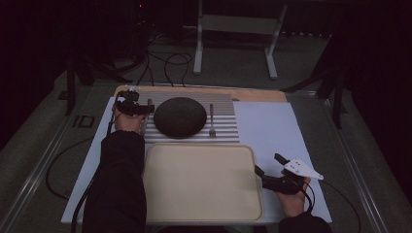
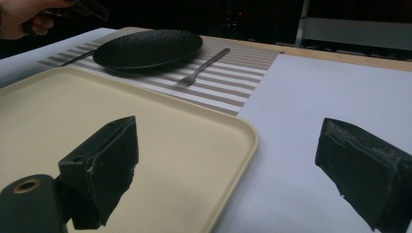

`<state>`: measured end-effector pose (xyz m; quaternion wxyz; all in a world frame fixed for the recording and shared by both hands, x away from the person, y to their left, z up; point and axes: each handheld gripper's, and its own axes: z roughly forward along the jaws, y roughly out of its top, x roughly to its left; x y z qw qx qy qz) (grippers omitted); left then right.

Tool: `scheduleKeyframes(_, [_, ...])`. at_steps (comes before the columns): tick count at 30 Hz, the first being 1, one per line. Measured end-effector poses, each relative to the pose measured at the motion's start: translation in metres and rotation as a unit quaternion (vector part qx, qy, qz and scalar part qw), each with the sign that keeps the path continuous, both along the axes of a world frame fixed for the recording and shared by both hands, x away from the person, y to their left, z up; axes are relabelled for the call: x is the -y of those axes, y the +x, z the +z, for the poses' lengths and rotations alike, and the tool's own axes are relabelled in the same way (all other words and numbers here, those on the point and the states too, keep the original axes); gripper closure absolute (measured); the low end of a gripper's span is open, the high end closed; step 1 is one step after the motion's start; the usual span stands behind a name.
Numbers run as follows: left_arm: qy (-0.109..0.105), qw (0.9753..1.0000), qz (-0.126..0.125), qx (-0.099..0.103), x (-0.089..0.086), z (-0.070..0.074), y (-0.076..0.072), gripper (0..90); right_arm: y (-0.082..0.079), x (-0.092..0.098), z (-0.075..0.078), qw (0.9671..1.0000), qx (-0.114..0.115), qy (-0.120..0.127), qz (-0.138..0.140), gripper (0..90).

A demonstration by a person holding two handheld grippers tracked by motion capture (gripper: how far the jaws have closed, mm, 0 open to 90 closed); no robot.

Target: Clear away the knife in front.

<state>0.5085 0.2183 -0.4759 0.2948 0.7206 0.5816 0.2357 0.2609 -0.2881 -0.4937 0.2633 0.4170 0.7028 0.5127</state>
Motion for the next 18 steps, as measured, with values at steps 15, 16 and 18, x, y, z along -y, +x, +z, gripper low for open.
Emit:
scheduleKeyframes(15, [0.019,0.9991,0.016,-0.033,0.003,-0.019,0.010,34.2,0.001,0.001,0.000,1.0000,-0.003,0.002,0.002,8.3])
scheduleKeyframes(16, [0.020,0.9991,0.015,-0.033,0.003,-0.020,0.010,39.3,0.001,0.001,-0.001,1.0000,-0.004,0.002,0.003,8.4])
scheduleKeyframes(18, [0.016,0.9991,0.008,-0.039,0.004,-0.023,0.011,42.9,0.001,0.001,-0.001,1.0000,-0.004,0.003,0.005,8.4])
